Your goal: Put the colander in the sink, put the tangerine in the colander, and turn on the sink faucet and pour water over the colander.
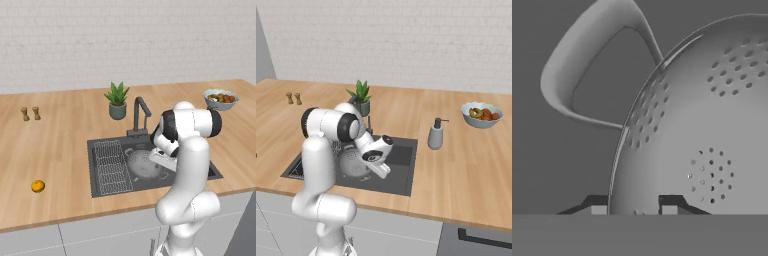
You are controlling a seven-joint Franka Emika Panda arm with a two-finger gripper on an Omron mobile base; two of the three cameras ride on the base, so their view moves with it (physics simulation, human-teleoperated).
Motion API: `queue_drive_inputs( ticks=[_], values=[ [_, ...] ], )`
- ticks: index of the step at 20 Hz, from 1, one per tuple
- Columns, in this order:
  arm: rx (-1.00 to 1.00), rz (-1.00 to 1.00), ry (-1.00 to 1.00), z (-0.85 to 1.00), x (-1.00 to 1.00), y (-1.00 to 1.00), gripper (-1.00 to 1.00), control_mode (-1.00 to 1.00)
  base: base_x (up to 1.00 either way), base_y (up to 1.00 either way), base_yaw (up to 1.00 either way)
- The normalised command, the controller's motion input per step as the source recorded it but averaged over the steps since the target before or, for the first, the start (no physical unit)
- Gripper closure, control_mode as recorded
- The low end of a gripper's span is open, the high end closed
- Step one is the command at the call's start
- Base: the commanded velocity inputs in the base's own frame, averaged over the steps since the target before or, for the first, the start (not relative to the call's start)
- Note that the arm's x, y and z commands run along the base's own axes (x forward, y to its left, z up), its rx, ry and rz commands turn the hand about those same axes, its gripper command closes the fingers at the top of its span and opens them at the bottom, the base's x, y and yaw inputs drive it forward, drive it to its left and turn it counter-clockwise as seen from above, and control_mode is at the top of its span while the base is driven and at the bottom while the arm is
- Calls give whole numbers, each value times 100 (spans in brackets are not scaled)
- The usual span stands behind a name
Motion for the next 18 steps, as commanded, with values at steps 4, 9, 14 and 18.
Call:
queue_drive_inputs(
  ticks=[4,9,14,18],
  values=[
    [0,5,0,-15,-28,0,100,-100,0,0,0],
    [0,7,0,-8,-53,-1,100,-100,0,0,0],
    [0,9,0,-8,-55,0,100,-100,0,0,0],
    [0,8,-2,-18,-33,0,100,-100,0,0,0]
  ],
)
